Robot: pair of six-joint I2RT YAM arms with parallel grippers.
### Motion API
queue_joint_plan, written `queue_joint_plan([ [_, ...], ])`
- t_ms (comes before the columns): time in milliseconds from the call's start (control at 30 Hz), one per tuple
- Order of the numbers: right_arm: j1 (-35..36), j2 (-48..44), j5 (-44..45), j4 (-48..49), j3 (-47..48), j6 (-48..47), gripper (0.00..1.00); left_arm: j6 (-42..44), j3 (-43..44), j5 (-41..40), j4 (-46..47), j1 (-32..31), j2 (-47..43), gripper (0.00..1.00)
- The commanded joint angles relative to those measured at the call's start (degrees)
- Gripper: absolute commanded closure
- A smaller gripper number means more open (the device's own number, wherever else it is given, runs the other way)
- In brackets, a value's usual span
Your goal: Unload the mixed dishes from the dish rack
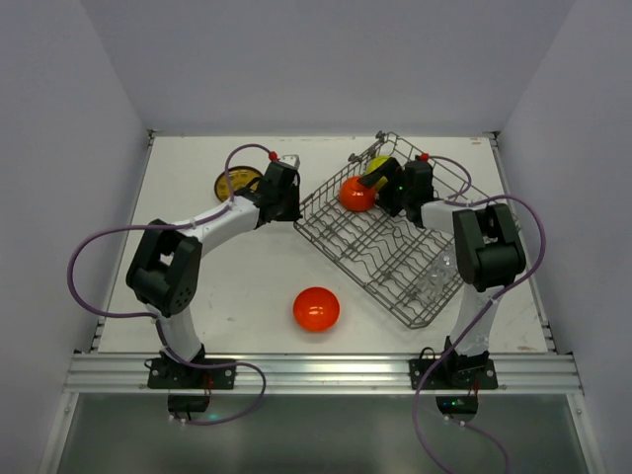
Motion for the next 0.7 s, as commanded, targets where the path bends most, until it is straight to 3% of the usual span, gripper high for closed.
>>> queue_joint_plan([
  [0,0.0,0.6,-3.3,6.4,1.4,-0.5,0.02,-0.4,2.2,0.5,1.3,0.3,-0.8,1.00],
  [667,0.2,2.2,-8.0,16.7,-1.7,8.4,0.10,-0.4,2.2,0.6,1.5,0.3,-0.6,1.00],
])
